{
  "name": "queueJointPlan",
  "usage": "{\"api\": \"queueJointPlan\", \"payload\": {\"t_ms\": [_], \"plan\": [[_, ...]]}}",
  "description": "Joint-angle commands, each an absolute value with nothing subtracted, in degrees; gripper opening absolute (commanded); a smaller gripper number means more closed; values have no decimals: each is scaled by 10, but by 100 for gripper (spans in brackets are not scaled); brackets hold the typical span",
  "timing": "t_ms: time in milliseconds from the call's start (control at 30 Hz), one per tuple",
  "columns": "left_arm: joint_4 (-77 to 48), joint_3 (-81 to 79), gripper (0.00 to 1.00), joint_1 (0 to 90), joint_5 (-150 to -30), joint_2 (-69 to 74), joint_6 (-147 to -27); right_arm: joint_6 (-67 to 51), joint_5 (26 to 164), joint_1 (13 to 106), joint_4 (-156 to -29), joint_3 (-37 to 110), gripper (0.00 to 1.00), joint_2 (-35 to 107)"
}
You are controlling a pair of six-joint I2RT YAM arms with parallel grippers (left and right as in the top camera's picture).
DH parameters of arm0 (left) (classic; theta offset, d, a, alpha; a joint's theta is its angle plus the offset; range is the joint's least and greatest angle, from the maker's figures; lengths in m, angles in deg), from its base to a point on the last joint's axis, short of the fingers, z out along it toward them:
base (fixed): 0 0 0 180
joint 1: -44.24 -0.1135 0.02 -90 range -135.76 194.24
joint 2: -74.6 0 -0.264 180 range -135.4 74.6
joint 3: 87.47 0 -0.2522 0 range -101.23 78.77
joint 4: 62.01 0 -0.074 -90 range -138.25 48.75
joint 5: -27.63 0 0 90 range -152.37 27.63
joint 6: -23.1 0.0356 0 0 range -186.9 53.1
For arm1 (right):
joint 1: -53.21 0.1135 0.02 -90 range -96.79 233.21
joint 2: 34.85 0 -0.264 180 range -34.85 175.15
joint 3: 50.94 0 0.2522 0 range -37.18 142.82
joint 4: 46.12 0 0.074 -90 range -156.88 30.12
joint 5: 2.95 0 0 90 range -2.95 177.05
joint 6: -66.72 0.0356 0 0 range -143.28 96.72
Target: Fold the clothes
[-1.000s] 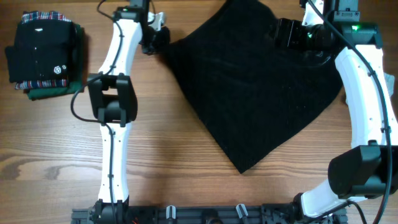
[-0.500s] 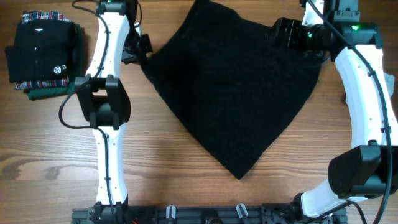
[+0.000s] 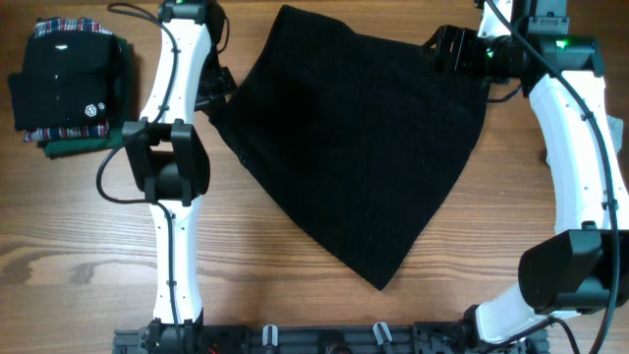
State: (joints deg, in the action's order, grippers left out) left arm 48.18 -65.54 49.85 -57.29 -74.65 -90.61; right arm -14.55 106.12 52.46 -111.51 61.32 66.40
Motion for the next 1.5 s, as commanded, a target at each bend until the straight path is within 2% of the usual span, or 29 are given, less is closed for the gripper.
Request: {"api": "queueJointPlan", "payload": {"t_ms": [0, 400, 800, 1467], "plan": [[484, -648, 4, 515, -563, -715, -911, -143, 1064, 523, -1116, 608, 100, 669], [484, -606, 4, 518, -563, -596, -907, -142, 1064, 523, -1118, 608, 100, 669], [483, -377, 4, 520, -533, -576, -934, -142, 1064, 523, -1114, 608, 99, 669], [484, -346, 4, 554, -533, -449, -944, -142, 1064, 523, -1110, 608, 99, 669]]}}
